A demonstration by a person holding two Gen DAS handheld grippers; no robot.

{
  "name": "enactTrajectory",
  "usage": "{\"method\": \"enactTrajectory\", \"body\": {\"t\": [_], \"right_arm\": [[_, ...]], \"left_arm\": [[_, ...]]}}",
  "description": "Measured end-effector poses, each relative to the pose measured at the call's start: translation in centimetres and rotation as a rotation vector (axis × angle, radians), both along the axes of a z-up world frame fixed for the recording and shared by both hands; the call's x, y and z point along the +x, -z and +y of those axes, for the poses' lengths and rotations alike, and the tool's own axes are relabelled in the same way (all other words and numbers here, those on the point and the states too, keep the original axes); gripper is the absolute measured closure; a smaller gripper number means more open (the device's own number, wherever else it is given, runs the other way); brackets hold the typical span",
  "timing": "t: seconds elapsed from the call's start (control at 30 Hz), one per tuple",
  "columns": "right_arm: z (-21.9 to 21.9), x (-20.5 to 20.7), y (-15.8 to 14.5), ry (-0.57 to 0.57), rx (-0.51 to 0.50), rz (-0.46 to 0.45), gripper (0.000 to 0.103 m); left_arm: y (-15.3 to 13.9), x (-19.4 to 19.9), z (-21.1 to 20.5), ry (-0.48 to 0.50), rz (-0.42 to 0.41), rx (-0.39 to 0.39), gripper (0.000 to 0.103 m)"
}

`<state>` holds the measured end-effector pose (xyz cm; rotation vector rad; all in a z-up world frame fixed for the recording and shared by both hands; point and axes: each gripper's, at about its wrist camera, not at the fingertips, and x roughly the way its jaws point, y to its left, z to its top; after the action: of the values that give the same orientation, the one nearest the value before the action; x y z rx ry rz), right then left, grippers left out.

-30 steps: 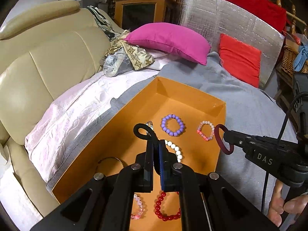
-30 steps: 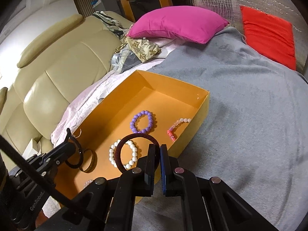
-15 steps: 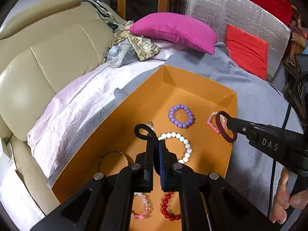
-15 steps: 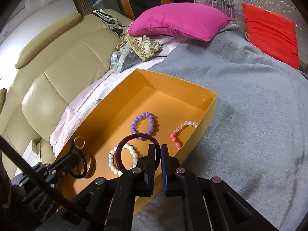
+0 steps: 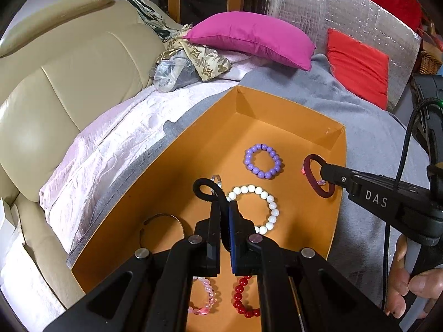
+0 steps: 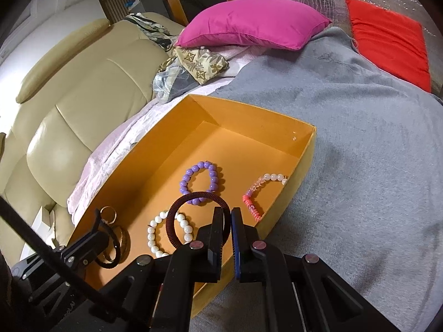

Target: Organize jewelry

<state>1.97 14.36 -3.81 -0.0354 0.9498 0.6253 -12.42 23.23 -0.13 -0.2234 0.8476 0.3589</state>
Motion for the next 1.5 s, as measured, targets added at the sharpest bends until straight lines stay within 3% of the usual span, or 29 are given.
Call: {"method": "enactTrajectory", "body": {"t": [0.83,0.9,0.97,1.07,1.3,1.37,1.5], "right_arm": [[0.5,0.4,0.3,0.004,0.008,0.021,0.096],[0.5,0.4,0.3,0.005,0.011,0.029,0.095],[0.5,0.5,0.4,0.004,0.017,0.038,0.091],[0.4,0.5,0.2,0.009,0.030,0.042,0.090],[-0.5,0.1,-0.1,0.018,0.039,0.036,0.088],[-0.9,-0.3,-0.3,0.014,0.043,0.027,0.088],[-1.3,-1.6,-1.0,-0.007,0.022,-0.014,0.088]], "left_arm": [[0.2,0.1,0.1,0.004,0.010,0.011,0.097],[0.2,0.1,-0.1,0.008,0.010,0.025,0.092],[0.0,0.0,-0.2,0.010,0.006,0.040,0.070],[-0.6,-0.2,-0.4,-0.002,-0.019,0.068,0.054],[-1.5,-0.7,-0.4,-0.027,-0.054,0.103,0.048],[-1.9,-1.0,-0.4,-0.041,-0.070,0.125,0.034],[-2.7,-1.9,-0.2,-0.064,-0.125,0.154,0.026]]}}
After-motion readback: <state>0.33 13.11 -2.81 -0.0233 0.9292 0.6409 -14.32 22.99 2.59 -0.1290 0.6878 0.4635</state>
